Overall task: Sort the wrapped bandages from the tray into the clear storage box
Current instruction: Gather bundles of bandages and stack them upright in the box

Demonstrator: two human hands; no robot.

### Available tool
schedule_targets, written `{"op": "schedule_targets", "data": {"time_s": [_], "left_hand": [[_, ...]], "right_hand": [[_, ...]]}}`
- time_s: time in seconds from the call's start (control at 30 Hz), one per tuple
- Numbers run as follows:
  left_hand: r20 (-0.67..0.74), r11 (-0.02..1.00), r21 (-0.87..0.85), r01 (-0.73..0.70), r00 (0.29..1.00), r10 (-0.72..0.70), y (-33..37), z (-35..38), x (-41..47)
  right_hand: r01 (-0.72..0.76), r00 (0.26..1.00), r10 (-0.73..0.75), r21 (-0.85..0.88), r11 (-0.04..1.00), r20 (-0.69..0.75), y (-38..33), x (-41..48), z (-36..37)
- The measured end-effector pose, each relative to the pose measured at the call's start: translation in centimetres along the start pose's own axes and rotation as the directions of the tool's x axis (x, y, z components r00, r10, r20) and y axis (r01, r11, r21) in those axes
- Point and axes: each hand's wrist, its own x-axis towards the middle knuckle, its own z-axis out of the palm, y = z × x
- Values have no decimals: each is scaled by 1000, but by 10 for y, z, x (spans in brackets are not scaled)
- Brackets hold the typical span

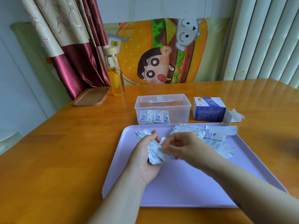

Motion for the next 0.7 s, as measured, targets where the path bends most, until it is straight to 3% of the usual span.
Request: {"op": "schedule_targets", "data": {"time_s": [0.1, 0.17, 0.23, 0.3, 0.43, 0.53, 0.6, 0.7], "left_hand": [[10, 999, -6, 37, 999, -37, 0, 0, -1], [20, 998, 2, 68, 997, -68, 0, -4, 0], [92, 990, 19, 138, 986, -140, -1, -4, -3], [155, 977, 134, 163, 971, -183, -4, -4, -6], [200, 944, 321, 79, 968, -149, -5, -10, -15], [206, 923, 381, 58, 968, -146, -3, -15, -20], [160, 938, 343, 60, 980, -121, -1, -16, -20], [53, 982, 186, 42, 997, -52, 8, -22, -13]], "right_hand": [[109, 994, -109, -215, 970, 12, -6, -2, -3], [266, 963, -235, -333, 905, 130, -8, -6, -7], [375, 918, -246, -481, 793, 309, -9, -12, -4], [418, 902, -245, -573, 705, 357, -8, -16, 5], [461, 887, -403, -492, 738, 227, 3, -9, 12], [514, 858, -444, -445, 733, 259, 6, -9, 16], [527, 850, -446, -417, 741, 282, 3, -6, 10], [403, 899, -436, -457, 793, 38, -8, 15, -19]]}}
